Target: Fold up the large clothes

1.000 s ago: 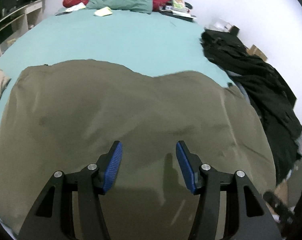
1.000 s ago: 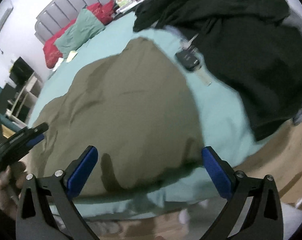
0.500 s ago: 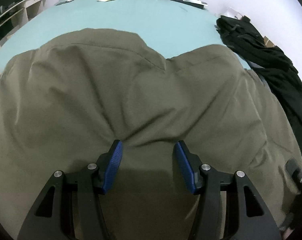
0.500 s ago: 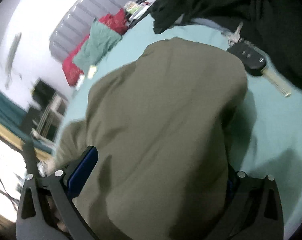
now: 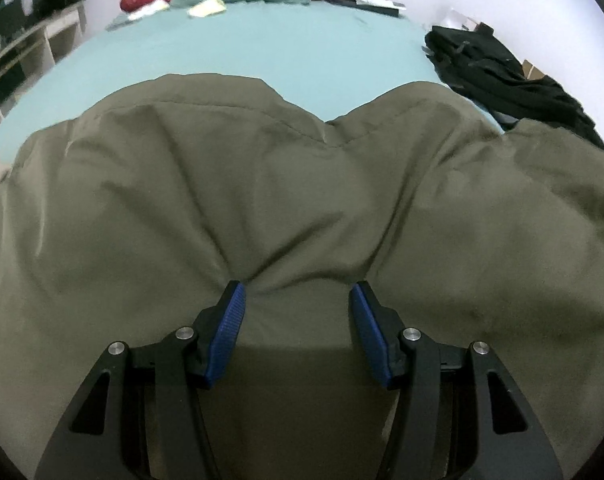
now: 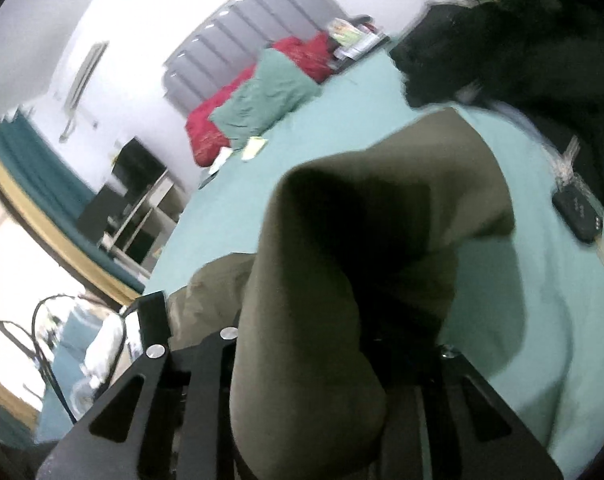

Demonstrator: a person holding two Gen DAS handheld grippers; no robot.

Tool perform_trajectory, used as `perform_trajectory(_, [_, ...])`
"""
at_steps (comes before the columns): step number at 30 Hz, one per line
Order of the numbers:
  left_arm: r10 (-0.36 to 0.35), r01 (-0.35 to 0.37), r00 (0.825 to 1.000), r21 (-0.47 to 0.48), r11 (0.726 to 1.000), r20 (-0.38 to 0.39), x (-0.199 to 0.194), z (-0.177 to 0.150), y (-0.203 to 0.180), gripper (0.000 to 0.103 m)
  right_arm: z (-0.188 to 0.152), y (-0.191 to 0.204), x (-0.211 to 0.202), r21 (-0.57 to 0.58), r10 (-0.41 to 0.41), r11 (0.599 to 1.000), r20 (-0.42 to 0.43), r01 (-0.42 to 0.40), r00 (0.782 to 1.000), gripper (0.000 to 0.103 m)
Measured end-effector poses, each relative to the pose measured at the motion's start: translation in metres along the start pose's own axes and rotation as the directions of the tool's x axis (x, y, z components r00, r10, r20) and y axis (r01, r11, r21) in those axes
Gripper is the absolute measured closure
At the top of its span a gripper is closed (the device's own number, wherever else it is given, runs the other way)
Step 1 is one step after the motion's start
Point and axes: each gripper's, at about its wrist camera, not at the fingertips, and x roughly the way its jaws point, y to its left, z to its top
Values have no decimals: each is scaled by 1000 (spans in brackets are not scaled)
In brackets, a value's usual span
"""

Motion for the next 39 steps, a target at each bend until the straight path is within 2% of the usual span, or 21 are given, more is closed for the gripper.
perform_trajectory(4, [-63, 62, 997, -39, 997, -33, -19, 0, 21, 45, 5, 42, -7, -113, -19, 993, 11, 20, 1000, 78])
perform_trajectory(10, [-118, 119, 993, -95, 988, 19, -69, -7, 79, 45, 2, 113, 5, -287, -52, 957, 3, 51, 999, 78])
perform_trajectory(16, [-105, 113, 993, -154, 982, 60, -109, -20, 153, 45, -14, 166, 36, -385, -53, 922, -48, 30, 997, 78])
perform_trajectory(22, [-79, 96, 993, -219, 971, 87, -136, -42, 228, 45, -46, 210, 80, -474, -78, 881, -143, 1, 987, 78])
perform_trajectory(25, [-70, 92, 993, -262, 961, 95, -147, -55, 255, 45, -68, 228, 105, -513, -111, 858, -214, -15, 970, 78])
perform_trajectory(30, [-42, 76, 993, -333, 940, 108, -155, -65, 291, 45, -119, 252, 142, -604, -195, 794, -357, -66, 914, 72])
perform_trajectory(33, [-37, 79, 991, -347, 935, 125, -162, -69, 308, 45, -148, 271, 149, -647, -178, 746, -424, -159, 888, 60])
perform_trajectory(34, [-35, 80, 991, -350, 933, 132, -165, -70, 312, 45, -155, 275, 149, -650, -170, 736, -445, -187, 879, 48])
perform_trajectory(36, [-34, 87, 988, -359, 929, 149, -174, -71, 324, 45, -169, 281, 150, -650, -152, 721, -488, -241, 860, 30])
perform_trajectory(37, [-36, 93, 987, -364, 927, 159, -177, -70, 325, 45, -176, 283, 148, -649, -147, 716, -498, -256, 855, 28])
perform_trajectory(39, [-55, 121, 981, -369, 921, 185, -186, -63, 332, 45, -179, 277, 147, -627, -137, 732, -519, -267, 844, 28])
